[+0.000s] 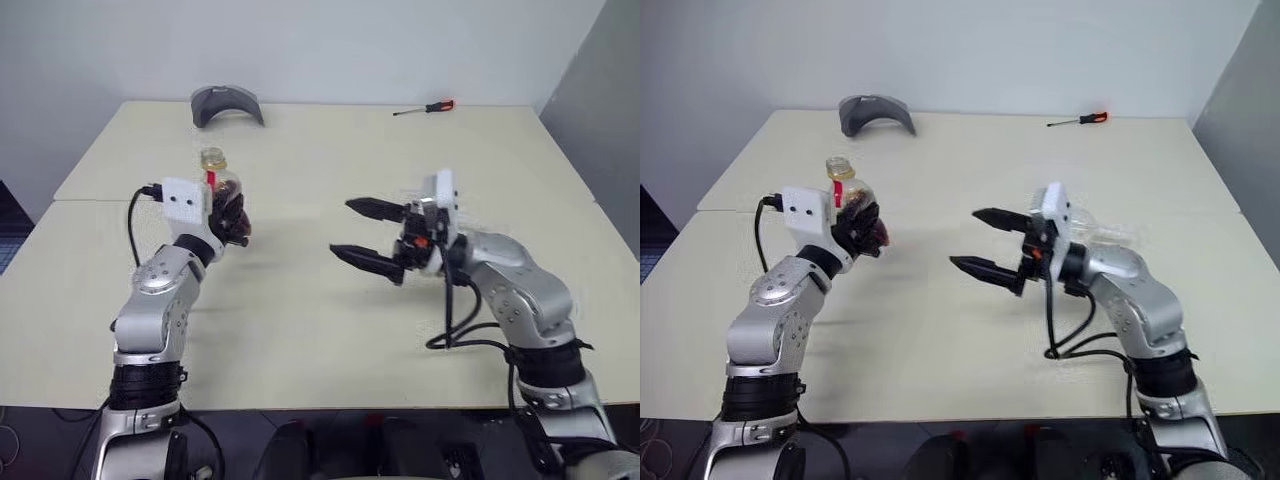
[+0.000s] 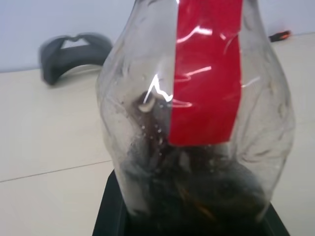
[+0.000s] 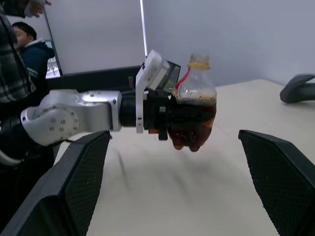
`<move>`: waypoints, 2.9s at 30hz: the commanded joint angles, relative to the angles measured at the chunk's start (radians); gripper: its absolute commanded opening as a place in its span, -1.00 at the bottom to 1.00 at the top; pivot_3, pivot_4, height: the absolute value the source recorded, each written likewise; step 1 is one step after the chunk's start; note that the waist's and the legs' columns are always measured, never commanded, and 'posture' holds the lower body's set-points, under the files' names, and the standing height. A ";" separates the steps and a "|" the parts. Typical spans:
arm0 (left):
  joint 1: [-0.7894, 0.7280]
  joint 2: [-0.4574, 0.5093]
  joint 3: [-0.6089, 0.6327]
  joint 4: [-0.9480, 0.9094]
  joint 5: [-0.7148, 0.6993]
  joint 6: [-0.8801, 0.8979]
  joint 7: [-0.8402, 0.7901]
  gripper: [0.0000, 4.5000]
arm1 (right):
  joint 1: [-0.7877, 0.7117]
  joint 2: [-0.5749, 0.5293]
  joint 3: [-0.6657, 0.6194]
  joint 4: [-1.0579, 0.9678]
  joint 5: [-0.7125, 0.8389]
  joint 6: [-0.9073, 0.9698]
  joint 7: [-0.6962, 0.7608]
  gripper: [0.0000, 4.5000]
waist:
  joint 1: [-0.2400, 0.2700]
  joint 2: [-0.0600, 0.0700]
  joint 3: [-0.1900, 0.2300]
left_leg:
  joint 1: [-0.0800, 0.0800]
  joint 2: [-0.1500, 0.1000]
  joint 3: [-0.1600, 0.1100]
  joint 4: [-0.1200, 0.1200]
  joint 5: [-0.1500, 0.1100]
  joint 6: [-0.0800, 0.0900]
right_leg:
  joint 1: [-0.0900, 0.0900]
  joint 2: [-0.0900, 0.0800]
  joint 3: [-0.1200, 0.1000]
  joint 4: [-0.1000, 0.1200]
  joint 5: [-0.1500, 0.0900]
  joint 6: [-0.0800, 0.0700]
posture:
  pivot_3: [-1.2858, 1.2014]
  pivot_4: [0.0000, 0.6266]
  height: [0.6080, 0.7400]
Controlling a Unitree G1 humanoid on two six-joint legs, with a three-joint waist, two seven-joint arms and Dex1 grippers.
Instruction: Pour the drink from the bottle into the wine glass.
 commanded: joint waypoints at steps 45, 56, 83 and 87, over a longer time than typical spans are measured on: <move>0.067 -0.107 0.089 0.252 -0.063 -0.320 -0.136 0.99 | -0.035 0.181 0.038 0.032 -0.099 0.006 -0.245 1.00 | -0.004 -0.001 -0.001 | 0.000 0.000 0.000 0.000 0.000 0.000 | -0.001 -0.001 -0.001 0.002 0.000 0.000 | 0.03 -0.52 1.00; 0.266 -0.137 0.101 -0.094 -0.097 -0.156 -0.048 0.99 | -0.030 0.179 0.033 0.027 -0.098 0.001 -0.242 1.00 | -0.004 -0.001 -0.001 | 0.000 0.000 0.000 0.000 -0.001 0.002 | 0.000 -0.001 -0.001 0.002 0.000 0.000 | 0.03 -0.52 1.00; 0.325 0.163 -0.124 -0.553 -0.473 0.237 -0.461 0.99 | 0.209 -0.370 0.077 0.187 -0.635 -0.509 -0.248 1.00 | 0.000 0.000 -0.001 | 0.003 0.000 0.001 -0.001 -0.001 0.002 | 0.002 0.001 0.001 0.000 0.000 -0.001 | 0.03 -0.52 1.00; 0.271 0.169 -0.166 -0.510 -0.458 0.226 -0.527 0.99 | 0.161 -0.394 0.074 0.325 -0.740 -0.605 -0.293 1.00 | -0.002 0.000 0.000 | 0.002 0.000 0.002 -0.001 0.000 0.000 | 0.001 0.001 0.001 0.000 0.000 -0.001 | 0.03 -0.52 1.00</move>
